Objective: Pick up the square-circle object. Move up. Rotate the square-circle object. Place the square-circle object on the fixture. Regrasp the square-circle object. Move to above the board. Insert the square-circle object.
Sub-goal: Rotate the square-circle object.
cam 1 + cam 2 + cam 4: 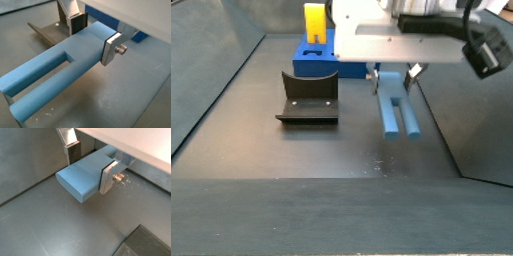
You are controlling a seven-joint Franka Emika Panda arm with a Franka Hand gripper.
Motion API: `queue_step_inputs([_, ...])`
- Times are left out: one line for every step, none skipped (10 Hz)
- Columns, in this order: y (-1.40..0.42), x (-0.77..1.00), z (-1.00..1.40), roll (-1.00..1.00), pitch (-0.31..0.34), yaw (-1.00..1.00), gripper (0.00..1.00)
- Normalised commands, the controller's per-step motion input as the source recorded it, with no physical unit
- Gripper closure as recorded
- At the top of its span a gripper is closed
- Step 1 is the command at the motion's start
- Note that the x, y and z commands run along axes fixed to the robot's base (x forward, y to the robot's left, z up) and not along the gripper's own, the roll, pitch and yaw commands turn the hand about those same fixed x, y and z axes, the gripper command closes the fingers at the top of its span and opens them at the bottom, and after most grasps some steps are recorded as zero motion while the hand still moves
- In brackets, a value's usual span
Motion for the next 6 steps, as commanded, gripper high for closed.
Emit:
queue_step_inputs([0.00, 0.03, -1.00, -0.07, -0.055, 0.03, 1.00])
queue_step_inputs([0.00, 0.04, -1.00, -0.09, -0.062, 0.03, 1.00])
queue_step_inputs([0.01, 0.05, -1.00, -0.12, -0.075, 0.03, 1.00])
queue_step_inputs([0.01, 0.05, -0.90, -0.14, -0.087, 0.02, 1.00])
queue_step_inputs([0.01, 0.04, -0.81, -0.15, -0.094, 0.02, 1.00])
queue_step_inputs([0.02, 0.04, -0.70, -0.16, -0.101, 0.01, 1.00])
